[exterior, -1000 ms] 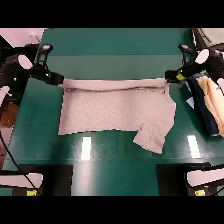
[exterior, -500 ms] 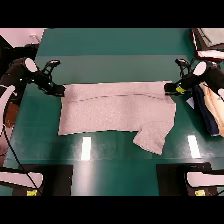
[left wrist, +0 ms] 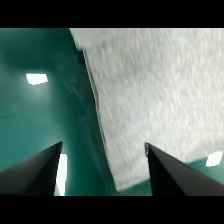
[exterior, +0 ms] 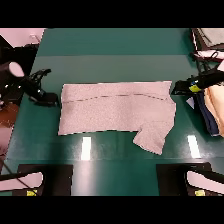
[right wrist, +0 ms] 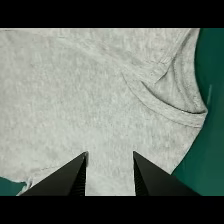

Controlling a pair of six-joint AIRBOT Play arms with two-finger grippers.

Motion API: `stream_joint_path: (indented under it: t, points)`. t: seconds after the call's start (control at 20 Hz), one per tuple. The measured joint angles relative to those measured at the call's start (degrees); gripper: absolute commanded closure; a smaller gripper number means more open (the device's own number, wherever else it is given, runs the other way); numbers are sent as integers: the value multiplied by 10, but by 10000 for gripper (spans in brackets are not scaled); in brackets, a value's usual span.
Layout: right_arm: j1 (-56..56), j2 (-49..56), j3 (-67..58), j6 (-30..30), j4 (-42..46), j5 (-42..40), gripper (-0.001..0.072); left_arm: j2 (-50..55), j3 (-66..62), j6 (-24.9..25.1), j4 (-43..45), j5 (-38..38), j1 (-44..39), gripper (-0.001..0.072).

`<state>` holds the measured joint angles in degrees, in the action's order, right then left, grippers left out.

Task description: Fold the shirts.

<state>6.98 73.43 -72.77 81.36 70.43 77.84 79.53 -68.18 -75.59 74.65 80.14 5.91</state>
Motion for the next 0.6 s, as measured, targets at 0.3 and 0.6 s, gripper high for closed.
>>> stream_joint_path:
  t: [0.3,0.6]
  points:
    - [22,-26,0,-23,-51,31,390,-145,222,-15,-42,-37,41,95]
    - [12,-30,0,-29,-62,47,390,-190,315,-23,-78,-82,48,96]
